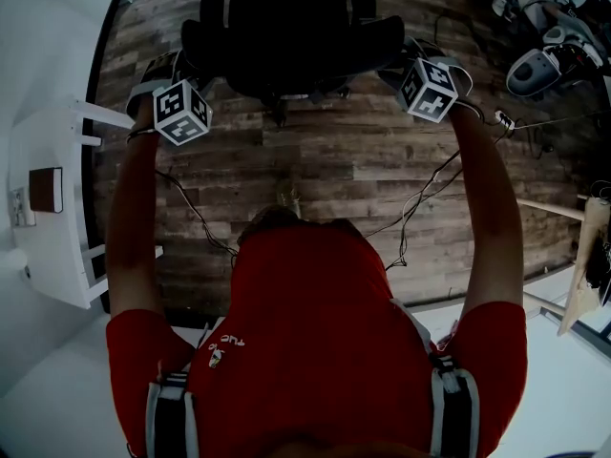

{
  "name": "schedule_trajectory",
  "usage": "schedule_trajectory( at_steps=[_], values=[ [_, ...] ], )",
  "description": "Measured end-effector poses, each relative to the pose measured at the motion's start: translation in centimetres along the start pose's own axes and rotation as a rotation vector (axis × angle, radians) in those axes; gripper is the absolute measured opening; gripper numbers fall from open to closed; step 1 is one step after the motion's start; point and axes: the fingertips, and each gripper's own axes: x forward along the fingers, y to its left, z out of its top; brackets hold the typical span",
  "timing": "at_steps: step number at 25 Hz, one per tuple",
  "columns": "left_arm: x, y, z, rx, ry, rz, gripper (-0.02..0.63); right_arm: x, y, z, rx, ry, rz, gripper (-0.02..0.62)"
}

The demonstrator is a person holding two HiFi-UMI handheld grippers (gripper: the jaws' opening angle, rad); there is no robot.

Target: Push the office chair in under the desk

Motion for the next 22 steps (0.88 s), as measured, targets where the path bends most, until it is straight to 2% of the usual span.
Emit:
schedule_trajectory(
  at_steps=[1,4,5,7,9,16,22],
  values=[
    [0.4,0.0,0.1,0.007,-0.007,-0.004,0.275,0.4,0.0,-0.2,-0.005,0.006,0.003,0.268],
    [1.0,0.4,0.6,0.028,-0.033,0.010,0.159,1.0,-0.1,-0.1,-0.022,0.011,-0.001,0.267],
    [1.0,0.5,0.6,0.038,-0.040,0.016,0.150,1.1,-0.2,0.0,-0.025,0.008,-0.005,0.265],
    [1.0,0.6,0.8,0.058,-0.051,0.020,0.141,1.0,-0.5,0.1,-0.036,0.005,-0.022,0.243],
    [1.0,0.8,0.8,0.074,-0.057,0.019,0.132,0.9,-0.9,0.1,-0.059,0.005,-0.041,0.146],
    [2.3,2.0,1.0,0.103,-0.079,0.023,0.124,1.4,-1.8,-0.4,-0.062,0.010,-0.059,0.129],
    [4.9,4.1,1.3,0.117,-0.101,0.029,0.124,2.7,-4.4,-0.9,-0.033,0.023,-0.080,0.127]
  ],
)
